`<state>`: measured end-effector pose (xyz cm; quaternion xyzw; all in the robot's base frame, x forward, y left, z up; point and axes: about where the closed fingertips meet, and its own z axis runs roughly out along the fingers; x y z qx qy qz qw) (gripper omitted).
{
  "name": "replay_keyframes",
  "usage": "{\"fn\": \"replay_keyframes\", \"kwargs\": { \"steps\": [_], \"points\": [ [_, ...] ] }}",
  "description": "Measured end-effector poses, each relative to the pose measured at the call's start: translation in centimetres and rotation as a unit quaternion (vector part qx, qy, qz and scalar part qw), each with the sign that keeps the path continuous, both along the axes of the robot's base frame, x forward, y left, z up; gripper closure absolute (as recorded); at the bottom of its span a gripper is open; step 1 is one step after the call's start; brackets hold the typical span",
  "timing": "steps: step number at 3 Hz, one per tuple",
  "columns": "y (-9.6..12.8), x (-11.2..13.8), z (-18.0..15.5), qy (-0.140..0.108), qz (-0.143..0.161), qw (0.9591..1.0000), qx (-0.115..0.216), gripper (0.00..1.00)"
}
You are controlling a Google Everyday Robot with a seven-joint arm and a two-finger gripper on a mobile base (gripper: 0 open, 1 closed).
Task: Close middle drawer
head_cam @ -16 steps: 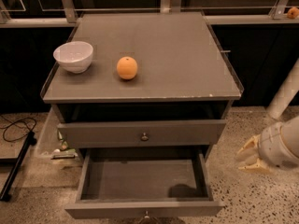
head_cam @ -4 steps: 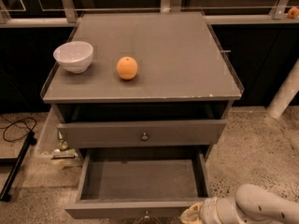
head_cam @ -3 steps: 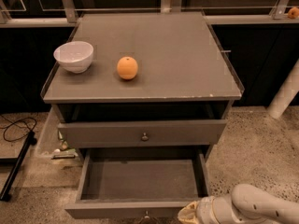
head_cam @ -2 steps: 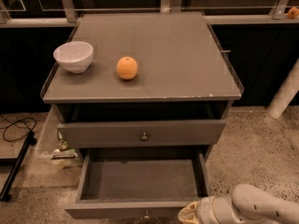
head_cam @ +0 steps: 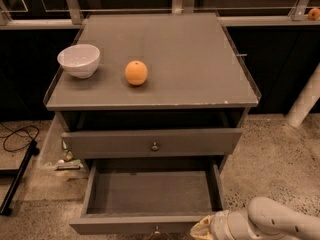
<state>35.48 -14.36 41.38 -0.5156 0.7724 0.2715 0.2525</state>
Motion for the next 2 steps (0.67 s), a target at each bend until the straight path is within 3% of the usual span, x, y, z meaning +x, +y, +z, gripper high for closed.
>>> {"fn": "replay_keyframes", "kwargs": {
  "steps": [1, 2],
  "points": [
    [0.0, 0.0, 0.0, 0.0, 0.0, 1.0, 0.0, 0.11],
    [0.2, 1.1, -0.2, -0.008, 0.005, 0.9999, 0.008, 0.0]
  ]
}}
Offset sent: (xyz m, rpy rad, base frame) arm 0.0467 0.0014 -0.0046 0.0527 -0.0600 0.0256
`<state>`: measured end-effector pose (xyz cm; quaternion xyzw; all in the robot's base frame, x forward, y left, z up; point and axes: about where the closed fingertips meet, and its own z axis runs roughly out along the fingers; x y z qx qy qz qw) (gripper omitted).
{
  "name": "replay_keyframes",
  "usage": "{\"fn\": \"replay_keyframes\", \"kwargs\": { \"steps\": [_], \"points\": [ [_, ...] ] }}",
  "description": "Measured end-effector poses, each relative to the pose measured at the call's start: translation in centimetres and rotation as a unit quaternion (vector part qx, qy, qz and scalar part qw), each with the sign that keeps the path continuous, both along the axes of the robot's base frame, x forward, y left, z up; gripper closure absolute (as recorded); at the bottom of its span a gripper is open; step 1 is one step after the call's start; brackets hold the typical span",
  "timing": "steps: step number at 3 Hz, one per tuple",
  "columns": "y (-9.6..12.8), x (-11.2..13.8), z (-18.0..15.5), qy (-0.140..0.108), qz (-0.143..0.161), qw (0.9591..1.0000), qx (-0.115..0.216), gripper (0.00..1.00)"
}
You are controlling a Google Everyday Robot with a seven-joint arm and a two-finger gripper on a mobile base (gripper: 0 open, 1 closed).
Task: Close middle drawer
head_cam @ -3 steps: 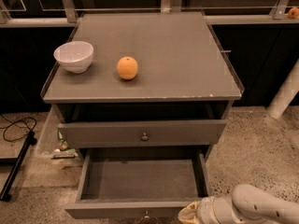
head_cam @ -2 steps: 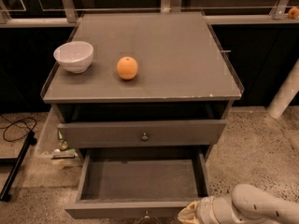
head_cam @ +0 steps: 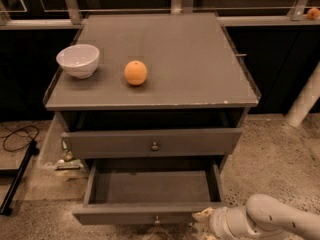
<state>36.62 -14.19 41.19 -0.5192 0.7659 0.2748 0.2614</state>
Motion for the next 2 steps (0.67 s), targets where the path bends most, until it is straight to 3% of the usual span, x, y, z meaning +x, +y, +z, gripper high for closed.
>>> {"fn": "replay_keyframes", "kwargs": {
  "steps": [1, 2],
  "points": [
    [0.6, 3.0, -0.7, -0.002, 0.012, 0.9999, 0.012, 0.0],
    [0.3, 8.4, -0.2, -0.028, 0.017, 0.9993, 0.017, 0.18]
  ]
}}
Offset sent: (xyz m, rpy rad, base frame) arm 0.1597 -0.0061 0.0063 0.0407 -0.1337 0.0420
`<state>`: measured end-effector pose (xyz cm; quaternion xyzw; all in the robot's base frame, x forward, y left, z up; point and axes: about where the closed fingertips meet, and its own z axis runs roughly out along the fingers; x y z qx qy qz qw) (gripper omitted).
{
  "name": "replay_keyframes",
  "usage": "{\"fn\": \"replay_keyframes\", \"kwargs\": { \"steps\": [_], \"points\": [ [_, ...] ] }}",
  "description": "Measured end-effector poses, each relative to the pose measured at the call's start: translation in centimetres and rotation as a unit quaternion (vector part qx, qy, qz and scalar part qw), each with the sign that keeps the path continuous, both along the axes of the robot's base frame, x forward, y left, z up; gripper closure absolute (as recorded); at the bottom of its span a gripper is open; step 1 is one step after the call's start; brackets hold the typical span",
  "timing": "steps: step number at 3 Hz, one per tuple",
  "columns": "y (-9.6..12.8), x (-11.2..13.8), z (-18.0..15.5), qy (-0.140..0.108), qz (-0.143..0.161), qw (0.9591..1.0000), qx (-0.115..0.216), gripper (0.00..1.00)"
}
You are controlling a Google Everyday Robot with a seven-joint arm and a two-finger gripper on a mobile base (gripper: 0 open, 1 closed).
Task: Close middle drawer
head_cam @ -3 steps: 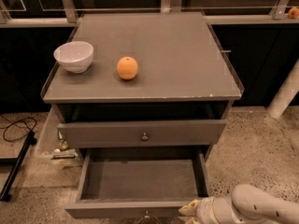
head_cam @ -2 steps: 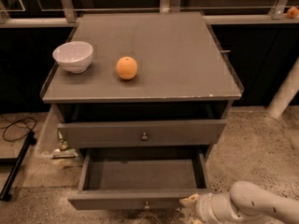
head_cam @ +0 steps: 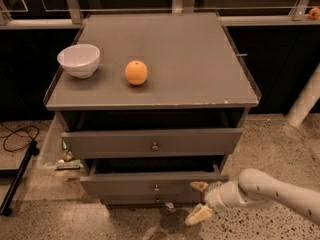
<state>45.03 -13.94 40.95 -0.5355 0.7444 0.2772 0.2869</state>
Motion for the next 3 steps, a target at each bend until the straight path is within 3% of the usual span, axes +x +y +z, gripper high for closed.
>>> {"fn": "replay_keyframes", "kwargs": {
  "steps": [1, 2, 3],
  "points": [
    [-1.09, 6.64, 1.38, -0.033, -0.002, 0.9991, -0.026, 0.43],
    [-1.01, 7.14, 1.64, -0.038, -0.003, 0.999, -0.024, 0.4],
    [-1.01, 6.34, 1.67, -0.037, 0.002, 0.9991, -0.02, 0.15]
  ]
}}
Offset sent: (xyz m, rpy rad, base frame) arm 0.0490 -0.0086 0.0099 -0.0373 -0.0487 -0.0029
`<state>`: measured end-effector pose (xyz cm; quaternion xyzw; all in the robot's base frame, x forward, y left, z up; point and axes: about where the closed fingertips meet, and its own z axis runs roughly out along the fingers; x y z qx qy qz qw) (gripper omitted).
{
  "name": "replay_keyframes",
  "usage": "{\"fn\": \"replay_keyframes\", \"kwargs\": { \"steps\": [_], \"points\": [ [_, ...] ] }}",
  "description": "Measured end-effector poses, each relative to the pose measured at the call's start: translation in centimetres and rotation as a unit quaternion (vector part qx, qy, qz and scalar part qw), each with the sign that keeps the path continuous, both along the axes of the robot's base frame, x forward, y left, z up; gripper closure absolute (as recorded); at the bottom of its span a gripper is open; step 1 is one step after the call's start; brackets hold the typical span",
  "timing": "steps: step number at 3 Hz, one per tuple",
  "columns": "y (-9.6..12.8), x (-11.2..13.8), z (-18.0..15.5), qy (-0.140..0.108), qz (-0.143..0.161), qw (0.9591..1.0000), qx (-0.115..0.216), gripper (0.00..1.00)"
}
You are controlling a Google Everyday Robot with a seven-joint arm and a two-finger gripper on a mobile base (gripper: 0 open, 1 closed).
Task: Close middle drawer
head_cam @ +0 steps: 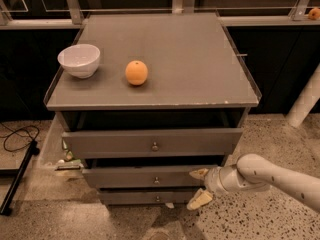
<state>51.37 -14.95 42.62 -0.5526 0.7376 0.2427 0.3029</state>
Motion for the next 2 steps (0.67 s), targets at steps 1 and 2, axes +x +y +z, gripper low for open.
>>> {"fn": "replay_keyframes", "kwargs": {
  "steps": [1, 2],
  "points": [
    [-0.46, -3.76, -0.05, 0.017, 0.001, 0.9998, 0.01, 0.0],
    [-0.46, -3.76, -0.05, 0.017, 0.001, 0.9998, 0.01, 0.0]
  ]
}}
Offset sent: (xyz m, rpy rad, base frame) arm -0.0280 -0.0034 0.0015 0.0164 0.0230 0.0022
